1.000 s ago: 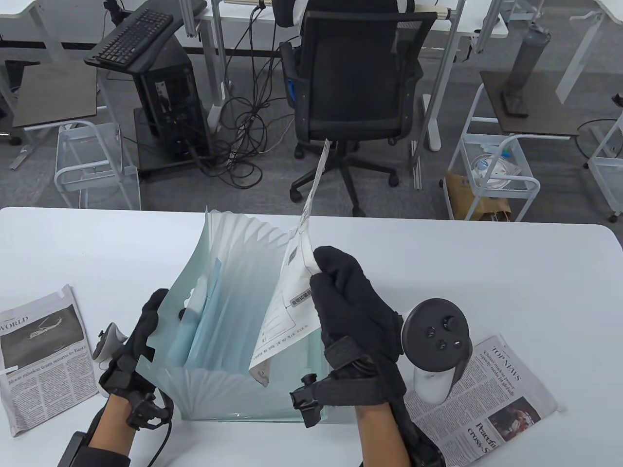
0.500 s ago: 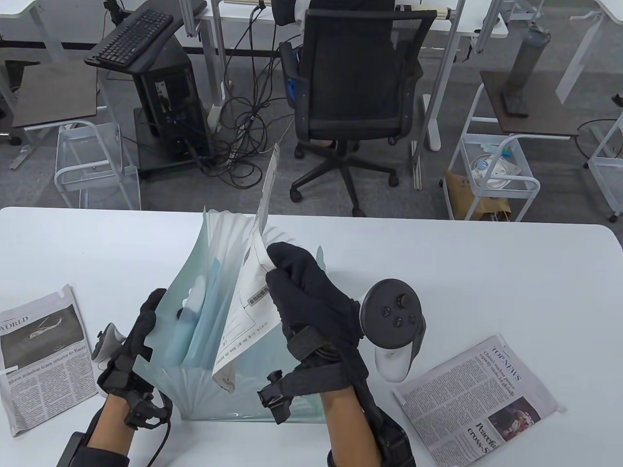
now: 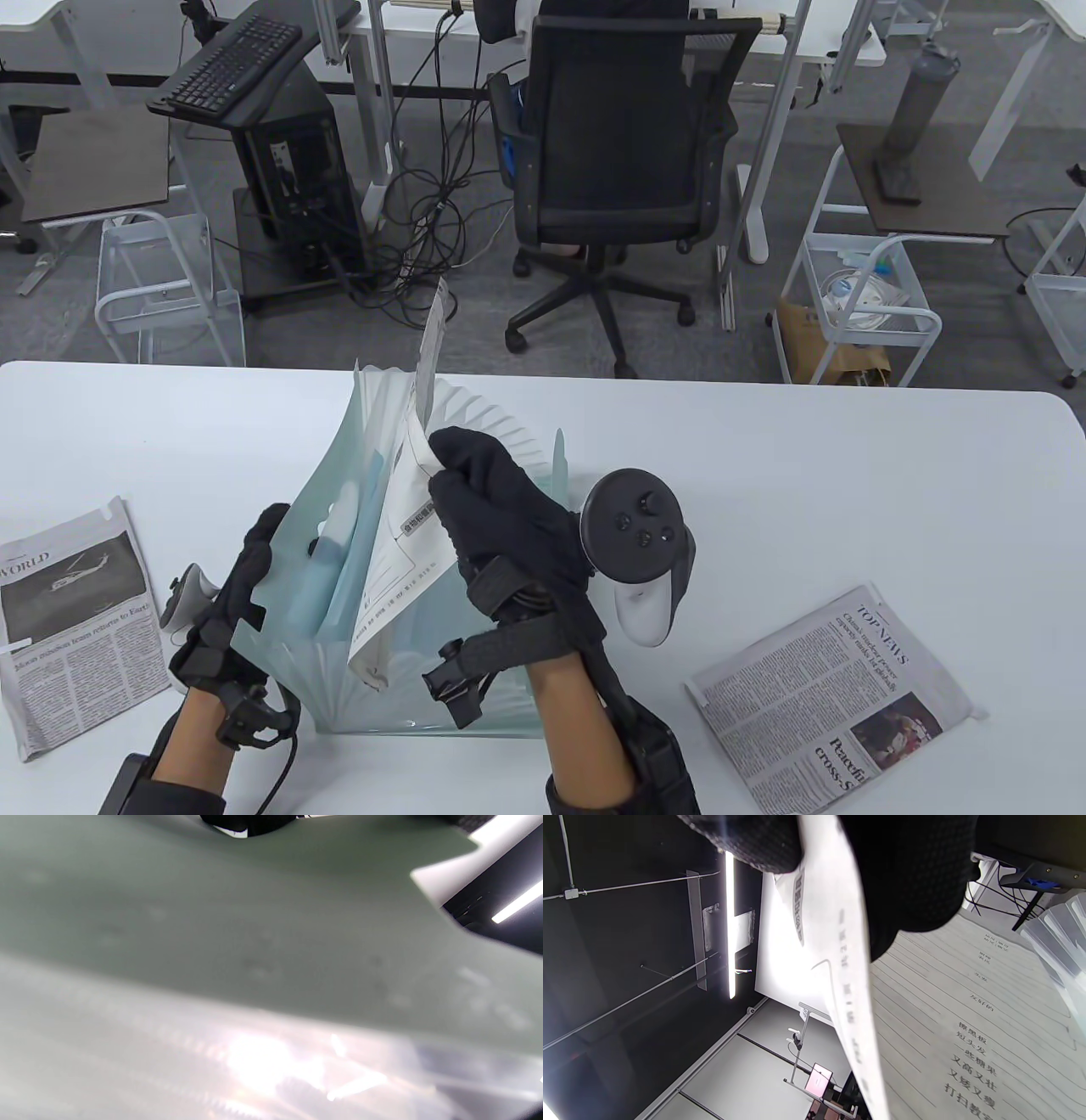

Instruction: Sort materials into accordion folder compartments

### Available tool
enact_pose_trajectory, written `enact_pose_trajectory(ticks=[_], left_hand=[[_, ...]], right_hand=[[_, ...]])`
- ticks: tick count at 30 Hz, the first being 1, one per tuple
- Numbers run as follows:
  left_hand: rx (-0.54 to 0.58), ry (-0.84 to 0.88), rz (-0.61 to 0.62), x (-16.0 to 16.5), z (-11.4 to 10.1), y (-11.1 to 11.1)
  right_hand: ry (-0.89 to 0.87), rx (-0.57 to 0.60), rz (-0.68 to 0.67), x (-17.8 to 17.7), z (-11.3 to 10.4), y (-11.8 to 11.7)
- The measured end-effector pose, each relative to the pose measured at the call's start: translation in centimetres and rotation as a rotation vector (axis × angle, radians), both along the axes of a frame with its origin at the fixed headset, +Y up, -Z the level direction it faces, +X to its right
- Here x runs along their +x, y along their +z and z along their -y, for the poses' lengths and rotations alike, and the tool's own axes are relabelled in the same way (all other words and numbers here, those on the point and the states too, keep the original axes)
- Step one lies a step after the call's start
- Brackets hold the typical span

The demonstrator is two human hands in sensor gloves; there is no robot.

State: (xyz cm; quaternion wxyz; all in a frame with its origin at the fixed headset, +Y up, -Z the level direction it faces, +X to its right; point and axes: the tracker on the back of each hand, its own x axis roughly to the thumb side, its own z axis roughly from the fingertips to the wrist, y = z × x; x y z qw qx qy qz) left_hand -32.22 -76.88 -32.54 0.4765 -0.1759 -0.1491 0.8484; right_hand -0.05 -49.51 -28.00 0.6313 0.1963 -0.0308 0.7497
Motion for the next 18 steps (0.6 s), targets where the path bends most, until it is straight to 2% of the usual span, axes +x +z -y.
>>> enact_pose_trajectory(ticks=[7,18], left_hand=[[0.000,0.002,0.000,-0.1,0.0,0.0],[-0.001,0.003,0.003,-0.1,0.1,-0.1]], right_hand=[[-0.101,-0.073,-0.105,-1.0,1.5,-1.7],[-0.160,-0.073,-0.157,-1.3,1.9,-2.3]])
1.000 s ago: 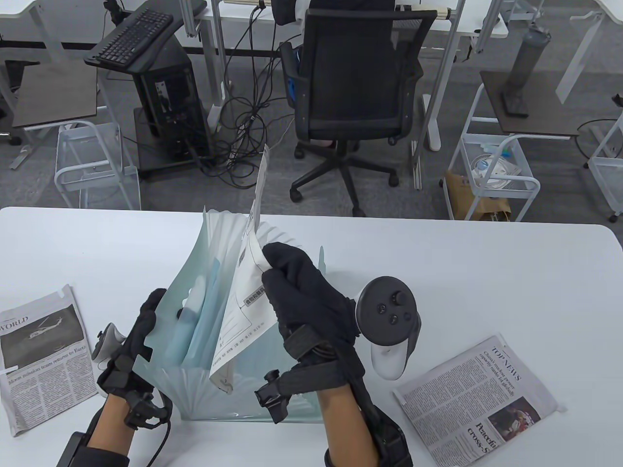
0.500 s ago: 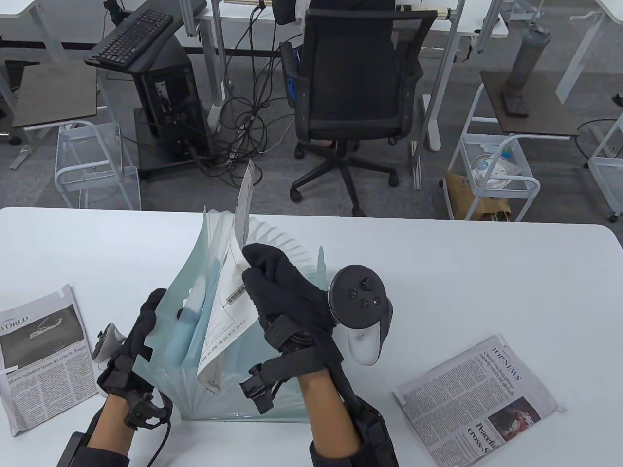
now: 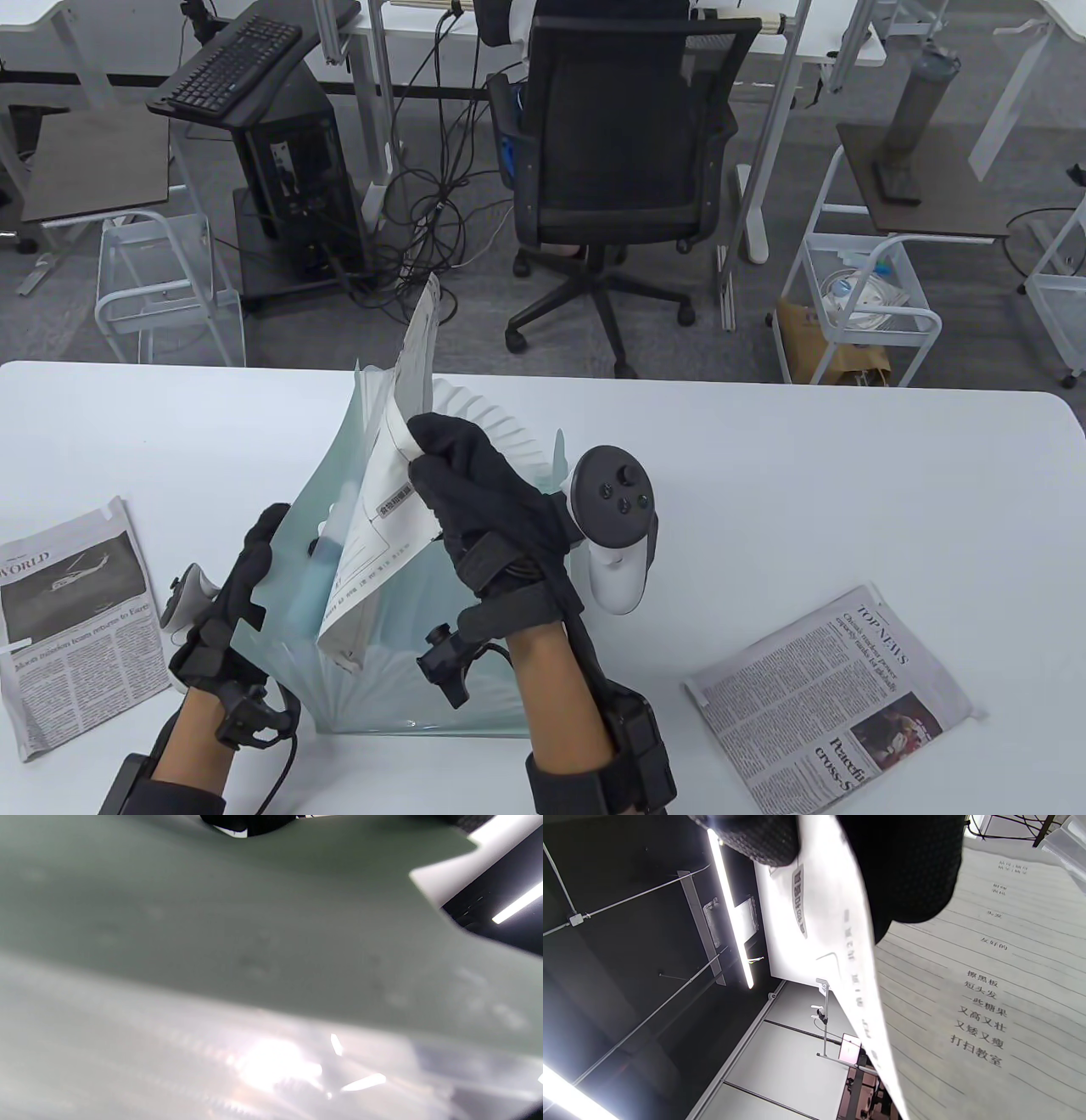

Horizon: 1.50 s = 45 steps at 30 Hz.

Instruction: Sort materials into accordion folder compartments

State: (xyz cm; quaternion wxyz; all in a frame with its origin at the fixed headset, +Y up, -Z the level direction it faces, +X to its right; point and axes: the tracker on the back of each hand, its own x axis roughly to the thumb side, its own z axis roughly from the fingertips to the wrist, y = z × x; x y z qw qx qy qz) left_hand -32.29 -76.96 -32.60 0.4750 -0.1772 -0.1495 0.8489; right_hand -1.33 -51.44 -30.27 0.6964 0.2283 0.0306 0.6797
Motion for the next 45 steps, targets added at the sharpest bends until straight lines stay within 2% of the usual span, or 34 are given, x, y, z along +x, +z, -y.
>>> enact_pose_trajectory(ticks=[6,12,18,25,35,37,41,45], left_hand=[[0.000,0.000,0.001,0.0,0.0,0.0],[0.000,-0.001,0.001,0.0,0.0,0.0],[-0.001,-0.001,0.003,0.0,0.0,0.0],[-0.002,-0.003,0.004,0.0,0.1,-0.1],[-0.001,-0.003,0.001,0.0,0.1,-0.1],[-0.002,-0.001,0.002,0.0,0.1,-0.1],[-0.002,0.001,-0.002,-0.1,0.1,-0.1],[-0.003,0.005,-0.004,0.0,0.1,0.0]], right_hand=[[-0.026,0.000,-0.037,-0.3,0.0,0.0],[-0.032,-0.029,-0.031,-0.5,0.9,-0.8],[-0.026,-0.073,0.021,-0.3,2.6,-2.0],[0.007,-0.073,0.067,-0.7,3.4,-2.4],[0.167,0.073,0.281,-1.2,4.2,0.4],[0.206,0.065,0.291,-1.3,4.2,0.9],[0.399,0.127,0.392,-1.1,4.0,2.2],[0.585,0.135,0.447,-1.1,3.8,3.0]])
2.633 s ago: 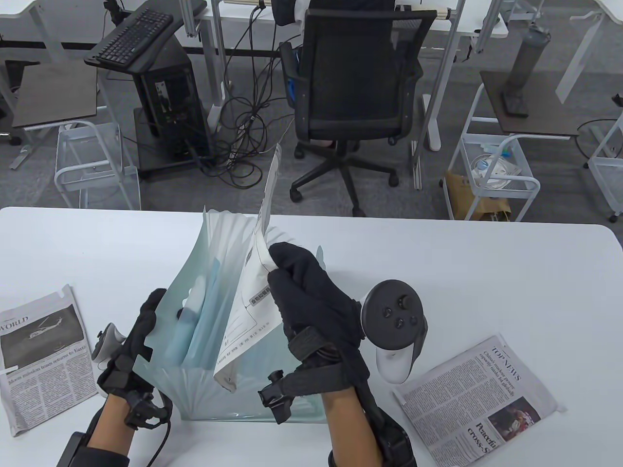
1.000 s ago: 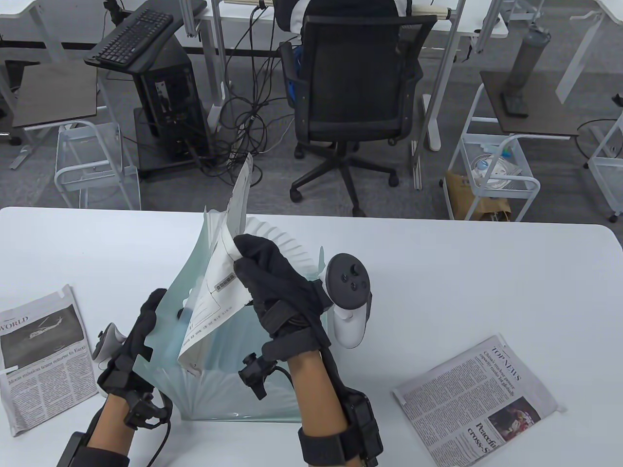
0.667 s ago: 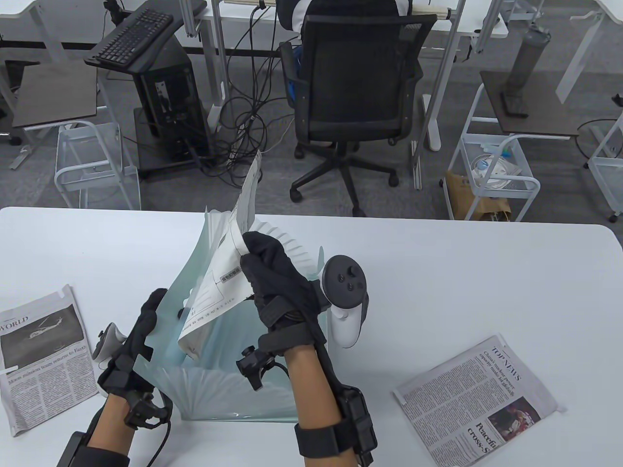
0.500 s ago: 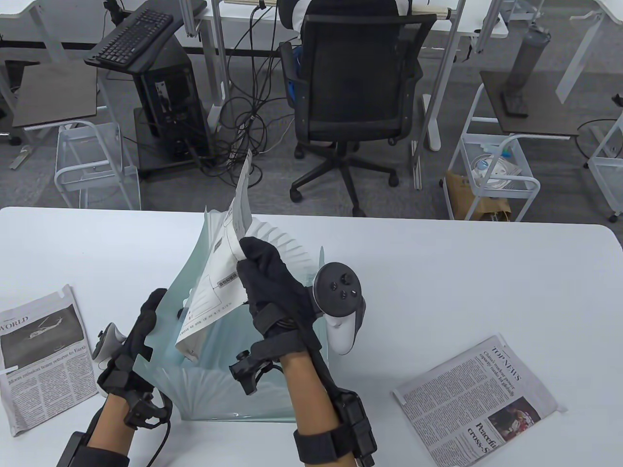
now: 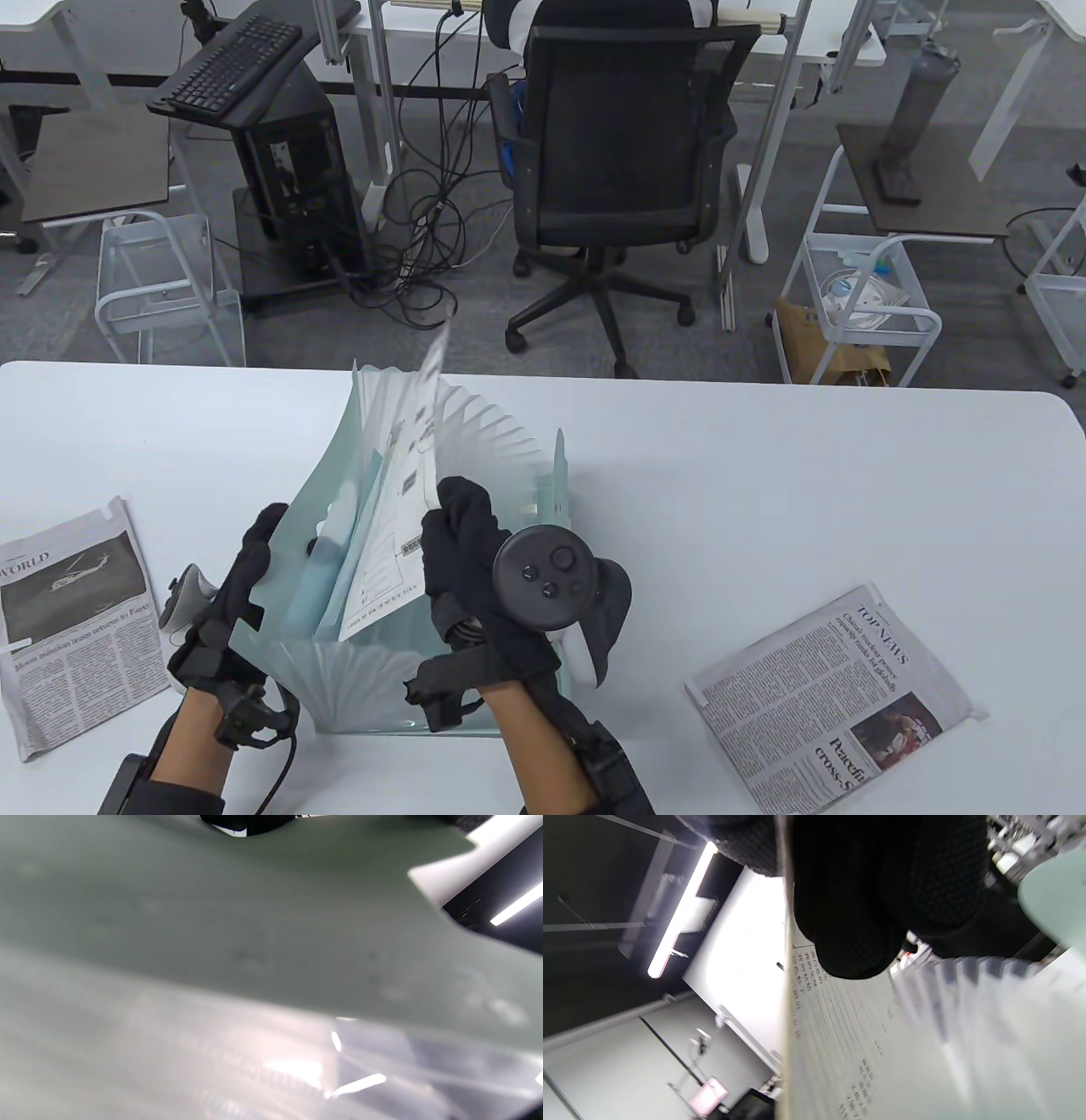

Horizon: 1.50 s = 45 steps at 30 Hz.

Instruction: Sort materials into accordion folder compartments

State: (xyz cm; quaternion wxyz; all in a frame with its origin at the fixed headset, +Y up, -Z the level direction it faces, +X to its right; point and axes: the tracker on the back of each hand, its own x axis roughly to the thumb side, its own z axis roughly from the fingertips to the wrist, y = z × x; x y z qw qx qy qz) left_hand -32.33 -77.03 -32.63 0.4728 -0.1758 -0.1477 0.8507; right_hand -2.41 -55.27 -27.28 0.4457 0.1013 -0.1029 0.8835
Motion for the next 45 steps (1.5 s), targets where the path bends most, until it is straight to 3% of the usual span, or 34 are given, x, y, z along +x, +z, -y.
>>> enact_pose_trajectory(ticks=[5,10,30,34,40,45], left_hand=[[0.002,-0.010,0.004,0.0,0.0,0.0],[0.004,-0.015,0.003,0.0,0.0,0.0],[0.009,-0.028,0.002,0.0,0.2,-0.1],[0.009,-0.028,-0.005,-0.2,0.2,-0.1],[0.009,-0.032,-0.003,-0.1,0.3,-0.1],[0.008,-0.031,-0.009,-0.1,0.3,-0.1]], right_hand=[[0.195,-0.064,0.019,-0.6,0.0,-0.2],[0.263,-0.185,-0.099,-2.7,0.9,-1.1],[0.530,-0.278,-0.191,-8.6,3.3,-2.7],[0.690,-0.296,-0.187,-9.3,3.5,-3.1],[0.630,-0.273,-0.273,-9.0,3.3,-2.9],[0.587,-0.231,-0.290,-6.6,2.0,-1.5]])
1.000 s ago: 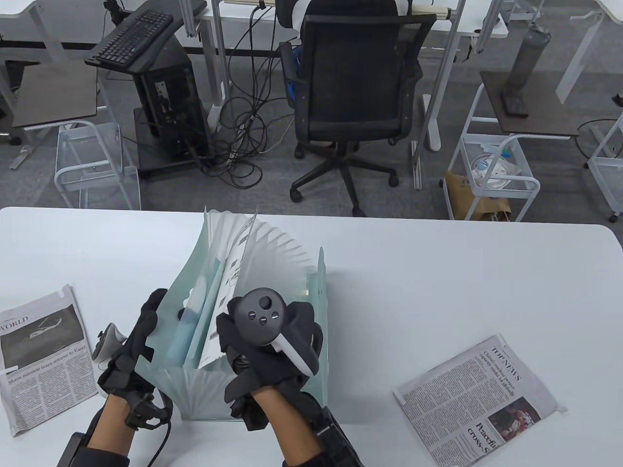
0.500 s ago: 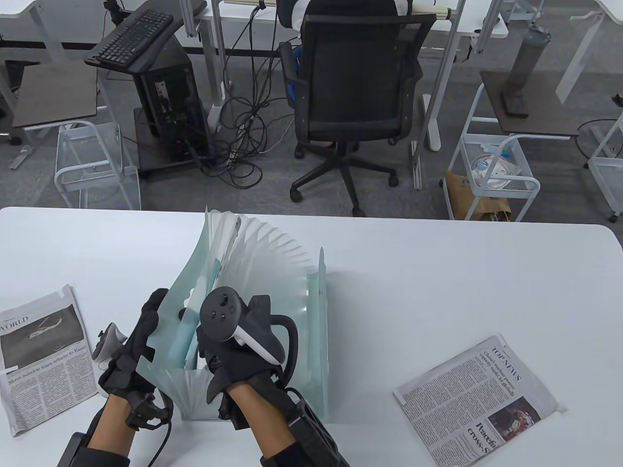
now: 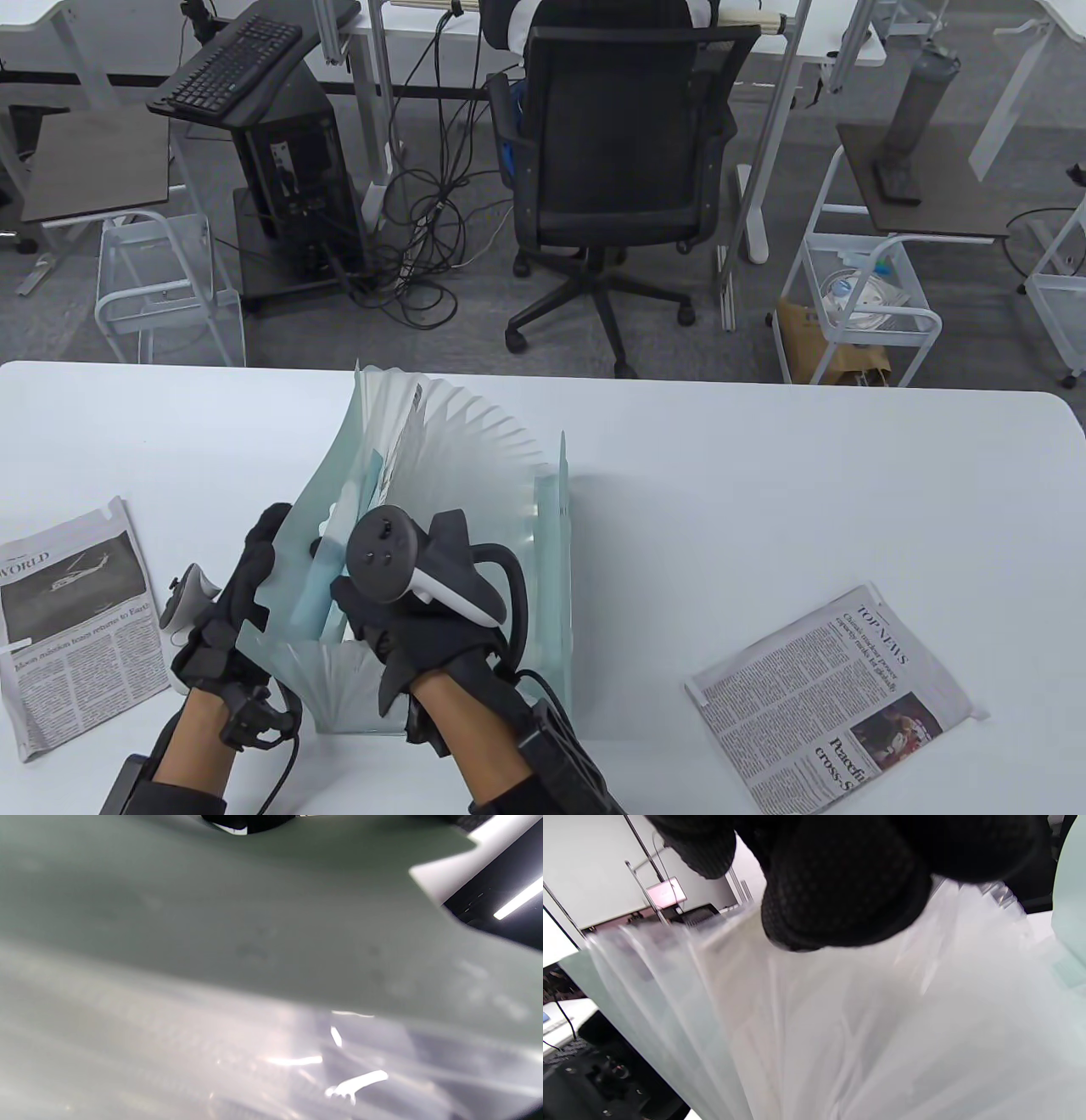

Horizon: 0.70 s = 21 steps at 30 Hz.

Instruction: Sort materials into accordion folder compartments

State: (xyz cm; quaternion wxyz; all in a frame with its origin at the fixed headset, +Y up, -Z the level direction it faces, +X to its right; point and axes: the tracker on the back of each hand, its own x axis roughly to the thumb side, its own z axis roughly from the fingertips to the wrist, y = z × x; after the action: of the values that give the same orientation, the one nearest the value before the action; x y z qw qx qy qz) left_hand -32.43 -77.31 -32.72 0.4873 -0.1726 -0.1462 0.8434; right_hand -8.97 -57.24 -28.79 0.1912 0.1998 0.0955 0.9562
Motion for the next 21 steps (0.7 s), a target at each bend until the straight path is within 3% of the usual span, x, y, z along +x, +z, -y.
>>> enact_pose_trajectory(ticks=[6,12,16,21], left_hand=[[0.003,-0.008,-0.002,0.0,0.0,0.0],[0.002,-0.003,-0.003,0.1,0.2,0.0],[0.003,-0.010,-0.003,0.1,0.2,0.0],[0.002,-0.011,-0.001,0.1,0.3,0.0]], right_hand=[[-0.138,0.152,0.136,6.9,-1.1,1.6],[-0.250,0.215,0.356,15.7,0.2,2.1],[-0.205,0.198,0.528,21.4,2.5,2.0],[-0.179,-0.013,0.712,27.6,8.1,1.3]])
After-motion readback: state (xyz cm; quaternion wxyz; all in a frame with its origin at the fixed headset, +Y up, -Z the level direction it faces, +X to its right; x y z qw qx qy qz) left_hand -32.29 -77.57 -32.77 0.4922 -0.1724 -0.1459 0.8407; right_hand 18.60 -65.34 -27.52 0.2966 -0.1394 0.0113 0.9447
